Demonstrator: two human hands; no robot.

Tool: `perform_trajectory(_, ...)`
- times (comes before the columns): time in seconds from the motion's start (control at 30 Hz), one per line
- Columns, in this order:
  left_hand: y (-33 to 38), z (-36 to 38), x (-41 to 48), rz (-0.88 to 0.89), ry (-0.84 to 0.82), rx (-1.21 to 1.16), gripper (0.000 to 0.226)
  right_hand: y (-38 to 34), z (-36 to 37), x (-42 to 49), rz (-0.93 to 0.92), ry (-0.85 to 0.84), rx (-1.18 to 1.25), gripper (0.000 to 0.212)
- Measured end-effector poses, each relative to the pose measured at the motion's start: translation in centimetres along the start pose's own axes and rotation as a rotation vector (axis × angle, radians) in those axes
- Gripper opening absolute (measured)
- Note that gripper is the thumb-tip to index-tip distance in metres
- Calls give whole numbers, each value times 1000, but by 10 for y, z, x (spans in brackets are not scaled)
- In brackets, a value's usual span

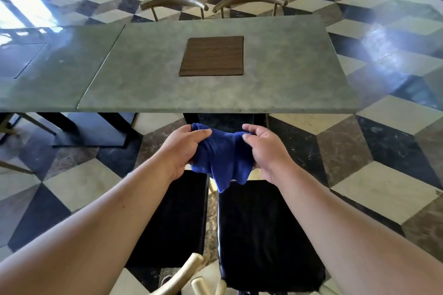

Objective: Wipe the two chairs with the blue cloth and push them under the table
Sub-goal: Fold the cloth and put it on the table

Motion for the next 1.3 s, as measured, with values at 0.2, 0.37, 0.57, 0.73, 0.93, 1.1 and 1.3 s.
perform_trajectory(0.2,-18,-36,16,-59,133,112,14,-35,16,7,-202,38,-148,41)
perform_trajectory(0.37,-36,-71,34,-203,85,191,55,-49,68,13,-187,-11,42,44)
perform_trajectory(0.57,-39,-109,44,-290,-163,166,113,-55,137,22,-90,-75,210,55)
perform_trajectory(0.73,-26,-124,55,-306,-442,-55,97,-62,177,29,-68,-121,303,58)
perform_trajectory(0.93,5,-171,81,-108,-289,-132,28,-60,178,44,-75,-78,96,63)
perform_trajectory(1.1,27,-195,86,8,-76,-5,23,-54,173,54,-123,-88,-244,53)
perform_trajectory(1.3,50,-202,86,150,11,297,35,-64,174,60,-279,-171,-694,27)
Point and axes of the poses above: each hand's wrist, its own x-axis towards the middle knuckle, its own z-axis out of the palm, y = z × x, the point moved 10 cm from there along x, towards the middle knuckle, and after that the axes turned 14 degrees about -z, right-handed, at the moved point
